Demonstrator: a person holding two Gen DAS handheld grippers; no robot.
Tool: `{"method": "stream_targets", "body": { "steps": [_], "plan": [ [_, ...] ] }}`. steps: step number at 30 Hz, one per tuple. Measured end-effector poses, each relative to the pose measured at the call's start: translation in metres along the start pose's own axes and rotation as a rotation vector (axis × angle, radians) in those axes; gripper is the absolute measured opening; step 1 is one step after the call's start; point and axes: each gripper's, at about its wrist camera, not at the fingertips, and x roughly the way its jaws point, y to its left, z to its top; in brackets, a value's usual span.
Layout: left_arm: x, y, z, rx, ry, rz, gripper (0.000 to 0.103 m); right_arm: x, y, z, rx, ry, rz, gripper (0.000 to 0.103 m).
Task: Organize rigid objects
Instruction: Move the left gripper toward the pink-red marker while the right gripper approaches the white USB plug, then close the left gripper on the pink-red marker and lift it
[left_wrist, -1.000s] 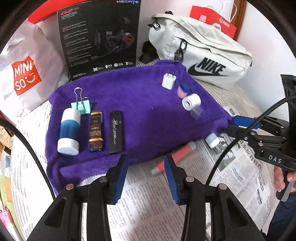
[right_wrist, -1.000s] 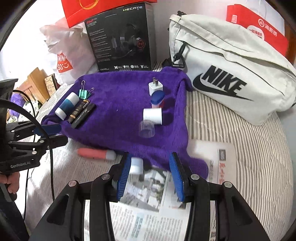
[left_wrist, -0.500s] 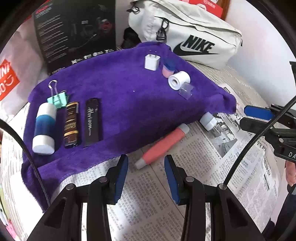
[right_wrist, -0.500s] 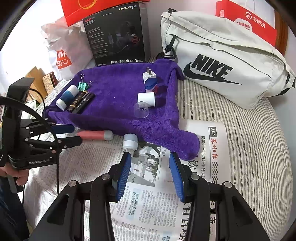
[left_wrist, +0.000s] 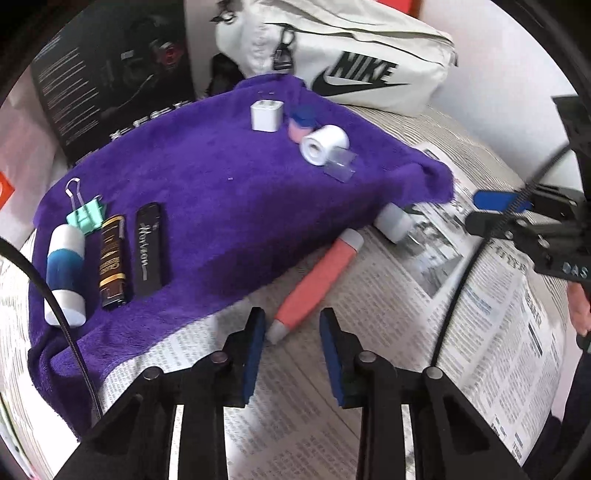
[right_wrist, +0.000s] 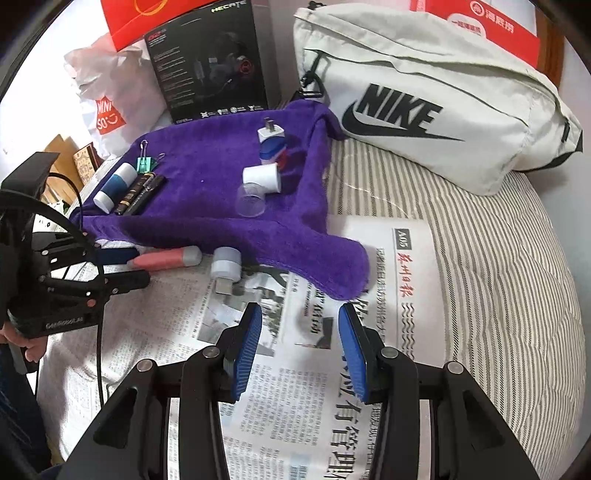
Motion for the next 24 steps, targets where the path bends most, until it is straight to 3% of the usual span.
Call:
{"method": "stream_targets", "body": {
  "steps": [16, 24],
  "plan": [
    [0.012, -0.017, 0.026, 0.121, 0.024, -0.014, 0.029, 0.008, -0.013, -0.003, 0.023, 0.024, 0.006, 0.043],
    [0.006, -0.010, 0.014, 0.109, 0.017, -0.031, 0.018, 0.008, -0.019, -0.005, 0.035, 0.030, 0.008, 0.043]
  ]
}}
